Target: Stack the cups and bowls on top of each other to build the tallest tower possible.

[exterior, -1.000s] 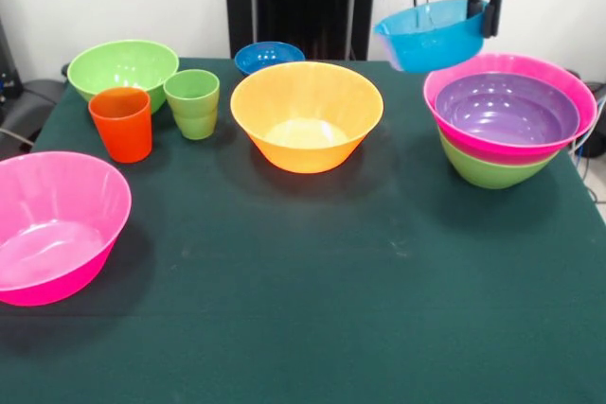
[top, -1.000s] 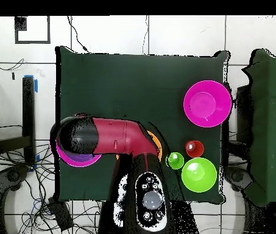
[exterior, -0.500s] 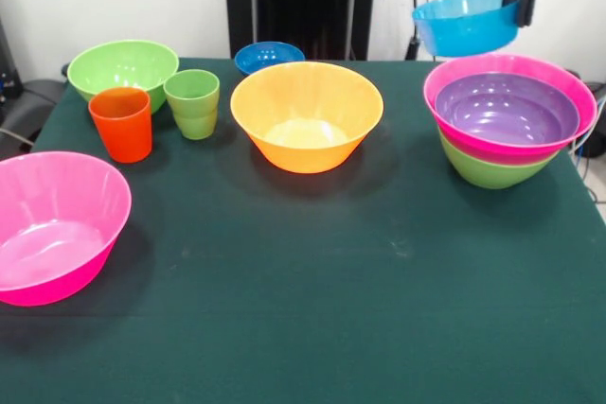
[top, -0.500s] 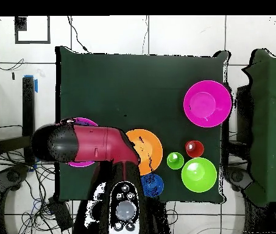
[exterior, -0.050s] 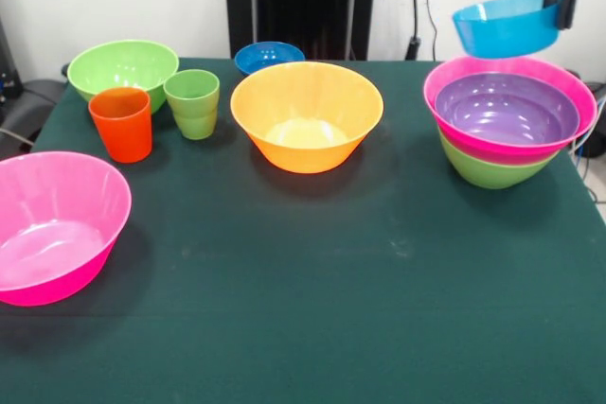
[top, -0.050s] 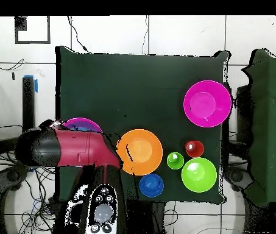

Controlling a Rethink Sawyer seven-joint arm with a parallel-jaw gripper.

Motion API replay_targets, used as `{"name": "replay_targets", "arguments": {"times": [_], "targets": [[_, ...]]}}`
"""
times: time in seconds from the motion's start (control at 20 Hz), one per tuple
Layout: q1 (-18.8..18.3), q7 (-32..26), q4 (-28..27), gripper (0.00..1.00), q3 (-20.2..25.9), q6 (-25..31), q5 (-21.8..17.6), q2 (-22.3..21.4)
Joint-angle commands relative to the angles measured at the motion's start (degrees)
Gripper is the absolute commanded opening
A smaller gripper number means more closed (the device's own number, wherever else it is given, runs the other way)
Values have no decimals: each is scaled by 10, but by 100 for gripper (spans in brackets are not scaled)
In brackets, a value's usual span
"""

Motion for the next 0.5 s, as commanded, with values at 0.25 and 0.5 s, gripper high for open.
{"name": "replay_targets", "arguments": {"times": [0.25,0.5], "targets": [[25,138,25,0,-3,-66,48,72],[27,116,28,0,-17,-79,44,85]]}}
